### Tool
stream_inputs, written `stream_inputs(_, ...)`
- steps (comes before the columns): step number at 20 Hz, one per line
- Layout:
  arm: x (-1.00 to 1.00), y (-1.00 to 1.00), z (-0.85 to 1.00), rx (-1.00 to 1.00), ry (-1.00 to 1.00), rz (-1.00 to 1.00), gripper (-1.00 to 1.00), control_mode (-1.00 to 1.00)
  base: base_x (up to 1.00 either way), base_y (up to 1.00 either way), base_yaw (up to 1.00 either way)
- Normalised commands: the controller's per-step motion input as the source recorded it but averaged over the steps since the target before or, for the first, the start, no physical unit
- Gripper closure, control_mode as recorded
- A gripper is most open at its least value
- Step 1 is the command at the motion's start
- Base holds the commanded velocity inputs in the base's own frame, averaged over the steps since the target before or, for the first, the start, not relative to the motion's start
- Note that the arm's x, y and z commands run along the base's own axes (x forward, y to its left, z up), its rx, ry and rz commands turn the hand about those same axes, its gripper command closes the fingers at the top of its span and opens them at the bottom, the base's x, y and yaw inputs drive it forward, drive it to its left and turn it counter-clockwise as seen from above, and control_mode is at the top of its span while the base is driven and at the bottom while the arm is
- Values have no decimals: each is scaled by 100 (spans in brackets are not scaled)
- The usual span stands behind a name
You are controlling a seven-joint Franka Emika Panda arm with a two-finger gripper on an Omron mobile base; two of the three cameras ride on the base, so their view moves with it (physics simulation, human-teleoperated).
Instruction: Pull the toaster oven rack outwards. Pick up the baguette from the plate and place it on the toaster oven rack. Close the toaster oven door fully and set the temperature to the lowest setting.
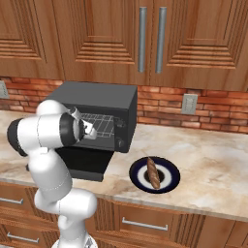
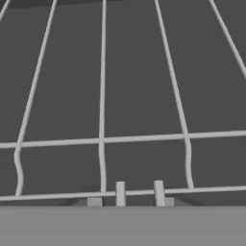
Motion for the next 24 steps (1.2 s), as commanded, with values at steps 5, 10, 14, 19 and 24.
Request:
stream_inputs(5, -45, 6, -34, 7, 13, 0, 100, -100, 0, 0, 0)
stream_inputs(10, -56, 23, -39, 2, 13, 0, 100, -100, 0, 0, 0)
stream_inputs(14, -60, 31, -41, 0, 15, 0, 100, -100, 0, 0, 0)
stream_inputs(19, -73, 35, -40, 0, 15, 0, 100, -100, 0, 0, 0)
stream_inputs(24, -91, 34, -41, 0, 13, 0, 100, -100, 0, 0, 0)
